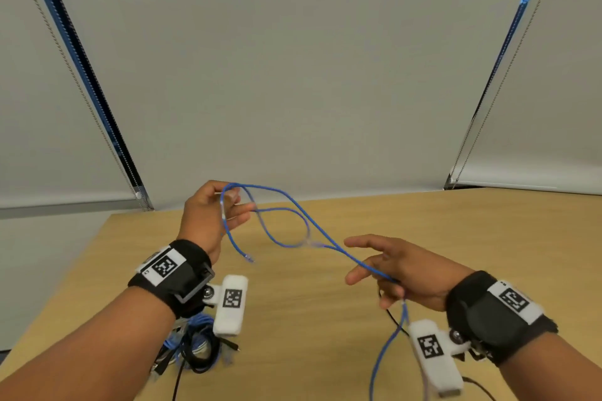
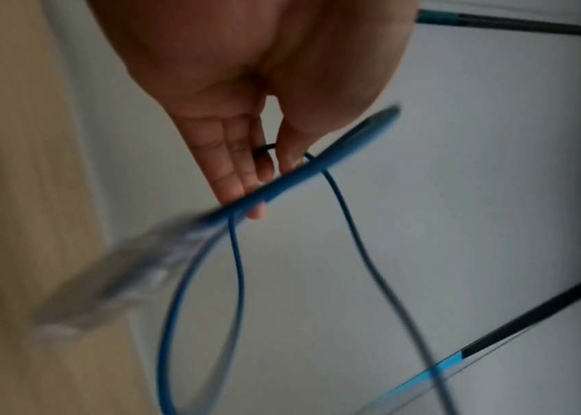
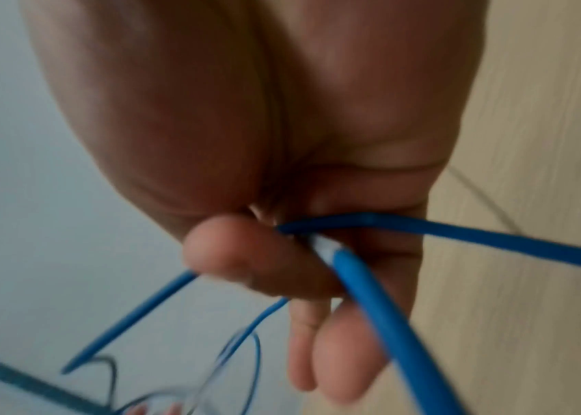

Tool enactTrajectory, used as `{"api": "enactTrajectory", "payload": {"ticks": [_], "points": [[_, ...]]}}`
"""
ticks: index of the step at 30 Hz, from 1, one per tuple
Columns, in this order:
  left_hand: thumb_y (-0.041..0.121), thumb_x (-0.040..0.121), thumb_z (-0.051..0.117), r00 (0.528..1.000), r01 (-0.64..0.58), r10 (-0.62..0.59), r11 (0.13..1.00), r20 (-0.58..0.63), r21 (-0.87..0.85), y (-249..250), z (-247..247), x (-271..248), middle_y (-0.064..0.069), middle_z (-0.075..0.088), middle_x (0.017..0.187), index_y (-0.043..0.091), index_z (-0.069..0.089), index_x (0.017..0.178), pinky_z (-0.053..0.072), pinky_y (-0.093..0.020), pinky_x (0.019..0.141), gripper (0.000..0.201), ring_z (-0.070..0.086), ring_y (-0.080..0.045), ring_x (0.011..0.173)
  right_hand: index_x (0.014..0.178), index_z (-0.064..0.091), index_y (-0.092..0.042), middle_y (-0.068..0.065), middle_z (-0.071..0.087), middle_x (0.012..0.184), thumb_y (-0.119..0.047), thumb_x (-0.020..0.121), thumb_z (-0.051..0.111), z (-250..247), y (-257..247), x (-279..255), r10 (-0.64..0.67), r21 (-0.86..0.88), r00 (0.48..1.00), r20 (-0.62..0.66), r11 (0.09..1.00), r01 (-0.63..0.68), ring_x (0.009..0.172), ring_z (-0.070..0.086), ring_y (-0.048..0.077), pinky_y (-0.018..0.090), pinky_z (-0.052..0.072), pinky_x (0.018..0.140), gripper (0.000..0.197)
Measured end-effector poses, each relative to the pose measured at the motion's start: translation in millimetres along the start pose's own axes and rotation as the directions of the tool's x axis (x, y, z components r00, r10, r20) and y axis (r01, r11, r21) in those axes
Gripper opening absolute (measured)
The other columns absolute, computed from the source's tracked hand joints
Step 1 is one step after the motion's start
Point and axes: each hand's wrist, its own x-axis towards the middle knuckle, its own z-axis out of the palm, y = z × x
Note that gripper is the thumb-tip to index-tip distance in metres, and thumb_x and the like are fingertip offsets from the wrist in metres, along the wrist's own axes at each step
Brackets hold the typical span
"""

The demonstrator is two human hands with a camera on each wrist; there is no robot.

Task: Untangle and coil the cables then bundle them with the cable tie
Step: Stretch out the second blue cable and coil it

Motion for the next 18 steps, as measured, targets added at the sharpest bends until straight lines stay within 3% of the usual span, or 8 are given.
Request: {"api": "enactTrajectory", "payload": {"ticks": [3, 5, 6, 7, 9, 10, 14, 18], "points": [[0.002, 0.096, 0.059, 0.987, -0.123, 0.149, 0.944, -0.065, 0.305, -7.5, -16.3, 3.6, -0.003, 0.059, 0.073, 0.016, 0.069, 0.085, 0.054, -0.036, 0.067, 0.020, 0.060, -0.024, 0.065, 0.121, 0.066, -0.028, 0.007, 0.078, 0.096, -0.007, 0.098, 0.042, -30.3, 9.6, -3.3, 0.032, -0.220, 0.960, -0.279, 0.971, -0.096, 0.045, 0.034, 0.014, 0.030, 0.045, 0.052, 0.040], [0.010, 0.095, 0.063, 0.977, -0.162, 0.209, 0.868, -0.049, 0.469, -14.0, -22.3, 3.1, -0.002, 0.060, 0.069, 0.024, 0.072, 0.084, 0.051, -0.037, 0.062, 0.020, 0.054, -0.022, 0.058, 0.117, 0.068, -0.026, 0.007, 0.078, 0.093, -0.006, 0.098, 0.045, -39.1, 13.7, -0.5, 0.037, -0.256, 0.921, -0.388, 0.956, -0.146, 0.047, 0.044, 0.015, 0.028, 0.044, 0.052, 0.036], [0.014, 0.096, 0.063, 0.976, -0.173, 0.216, 0.838, -0.023, 0.517, -16.4, -22.7, 1.8, -0.002, 0.062, 0.070, 0.027, 0.073, 0.086, 0.052, -0.039, 0.061, 0.019, 0.056, -0.023, 0.059, 0.116, 0.068, -0.025, 0.006, 0.077, 0.100, -0.007, 0.099, 0.048, -38.7, 14.4, 2.6, 0.035, -0.272, 0.915, -0.402, 0.950, -0.155, 0.056, 0.056, 0.017, 0.028, 0.044, 0.058, 0.032], [0.018, 0.096, 0.063, 0.977, -0.186, 0.213, 0.812, 0.016, 0.553, -18.4, -21.3, 0.1, -0.004, 0.064, 0.070, 0.029, 0.074, 0.089, 0.054, -0.041, 0.063, 0.017, 0.059, -0.024, 0.063, 0.116, 0.069, -0.025, 0.004, 0.074, 0.109, -0.010, 0.101, 0.051, -37.2, 14.5, 6.4, 0.010, -0.337, 0.914, -0.405, 0.928, -0.160, 0.075, 0.067, 0.018, 0.028, 0.045, 0.068, 0.028], [0.022, 0.096, 0.063, 0.970, -0.237, 0.212, 0.746, 0.116, 0.622, -21.8, -13.7, -4.6, -0.002, 0.065, 0.066, 0.035, 0.073, 0.096, 0.055, -0.032, 0.065, 0.017, 0.063, -0.016, 0.065, 0.120, 0.069, -0.026, -0.005, 0.066, 0.123, -0.020, 0.103, 0.053, -28.7, 9.5, 13.6, -0.108, -0.510, 0.908, -0.405, 0.851, -0.127, 0.114, 0.063, 0.016, 0.029, 0.044, 0.090, 0.024], [0.024, 0.095, 0.064, 0.964, -0.267, 0.211, 0.713, 0.165, 0.648, -23.3, -8.0, -7.7, 0.000, 0.065, 0.063, 0.040, 0.072, 0.100, 0.051, -0.026, 0.063, 0.018, 0.062, -0.009, 0.061, 0.121, 0.069, -0.027, -0.009, 0.066, 0.125, -0.026, 0.103, 0.053, -20.8, 3.1, 16.4, -0.193, -0.540, 0.894, -0.405, 0.839, -0.063, 0.119, 0.060, 0.013, 0.031, 0.044, 0.097, 0.024], [0.026, 0.092, 0.068, 0.927, -0.361, 0.175, 0.645, 0.331, 0.673, -30.6, 18.8, -19.8, 0.002, 0.064, 0.057, 0.039, 0.071, 0.115, 0.045, -0.021, 0.065, 0.026, 0.062, -0.004, 0.059, 0.126, 0.064, -0.033, -0.016, 0.070, 0.116, -0.051, 0.097, 0.052, 22.4, -29.2, 29.8, -0.425, -0.424, 0.848, -0.318, 0.863, 0.274, 0.105, 0.066, 0.001, 0.030, 0.051, 0.095, 0.036], [0.026, 0.092, 0.067, 0.876, -0.404, 0.127, 0.722, 0.466, 0.561, -36.4, 35.9, -29.1, 0.000, 0.066, 0.061, 0.041, 0.067, 0.122, 0.041, -0.009, 0.062, 0.034, 0.064, -0.003, 0.061, 0.133, 0.054, -0.036, -0.013, 0.069, 0.098, -0.040, 0.098, 0.058, 47.6, -40.4, 44.1, -0.441, -0.509, 0.866, -0.237, 0.815, 0.276, 0.092, 0.066, 0.005, 0.034, 0.053, 0.091, 0.035]]}}
